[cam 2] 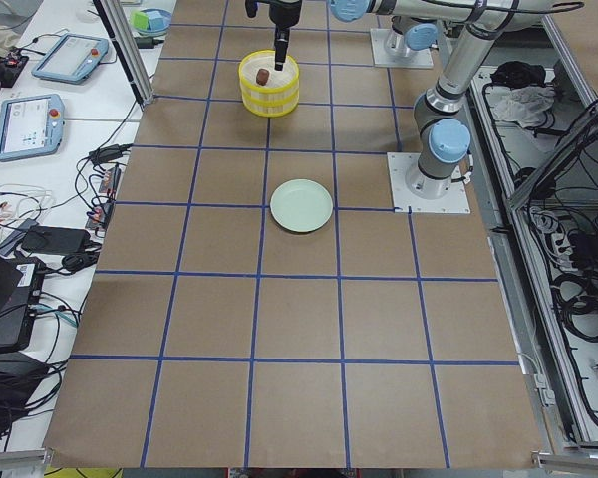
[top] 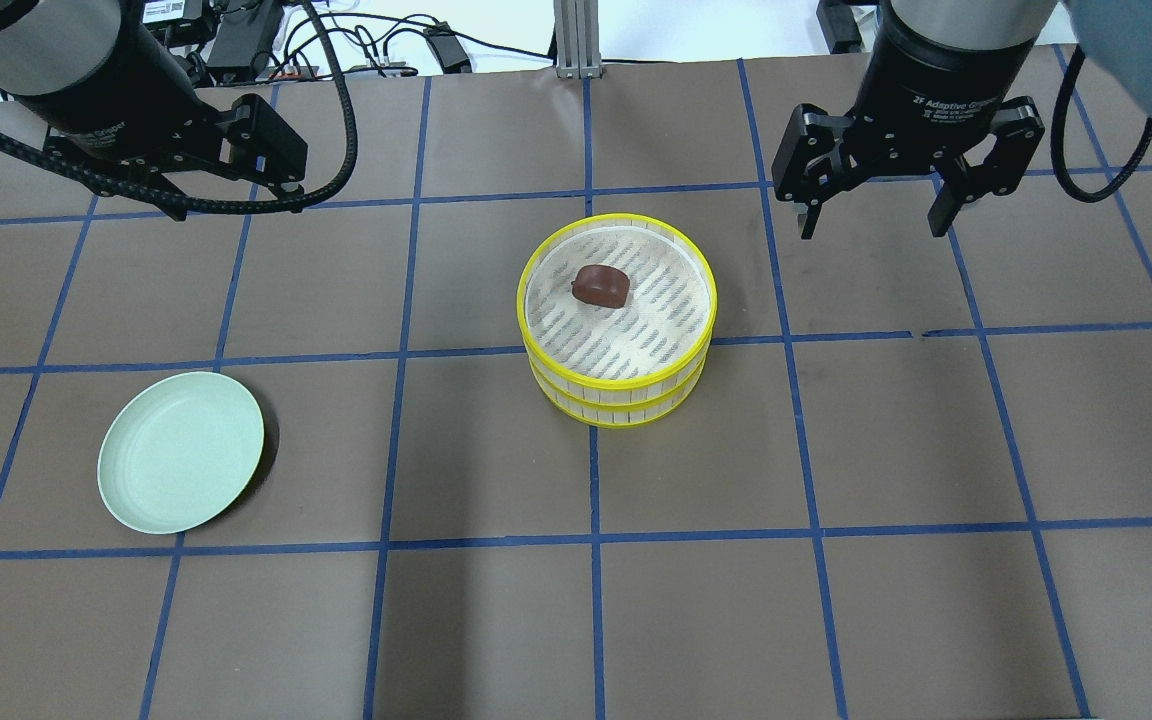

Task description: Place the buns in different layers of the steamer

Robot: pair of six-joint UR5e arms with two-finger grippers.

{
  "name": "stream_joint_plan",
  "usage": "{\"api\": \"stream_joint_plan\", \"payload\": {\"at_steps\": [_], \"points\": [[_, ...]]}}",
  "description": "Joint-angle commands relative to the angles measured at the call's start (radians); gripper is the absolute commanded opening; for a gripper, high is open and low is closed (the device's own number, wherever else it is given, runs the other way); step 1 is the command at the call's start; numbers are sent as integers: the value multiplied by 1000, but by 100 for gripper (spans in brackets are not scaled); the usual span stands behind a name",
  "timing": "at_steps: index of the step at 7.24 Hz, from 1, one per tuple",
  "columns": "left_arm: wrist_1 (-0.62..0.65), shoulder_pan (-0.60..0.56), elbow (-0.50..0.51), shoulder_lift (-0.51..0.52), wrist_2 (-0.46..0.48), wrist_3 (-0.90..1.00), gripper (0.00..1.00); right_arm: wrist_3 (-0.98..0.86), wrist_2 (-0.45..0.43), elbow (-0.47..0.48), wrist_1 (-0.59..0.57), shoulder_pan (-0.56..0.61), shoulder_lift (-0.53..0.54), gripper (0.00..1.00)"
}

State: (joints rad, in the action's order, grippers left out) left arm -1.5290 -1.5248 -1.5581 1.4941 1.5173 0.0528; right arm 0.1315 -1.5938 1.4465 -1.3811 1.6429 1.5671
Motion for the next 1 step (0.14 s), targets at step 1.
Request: {"api": "stream_joint_plan", "payload": {"at_steps": [1], "points": [[-2, 0, 0, -2, 3, 4, 100, 0, 0, 0, -1, 0, -1, 100]]}}
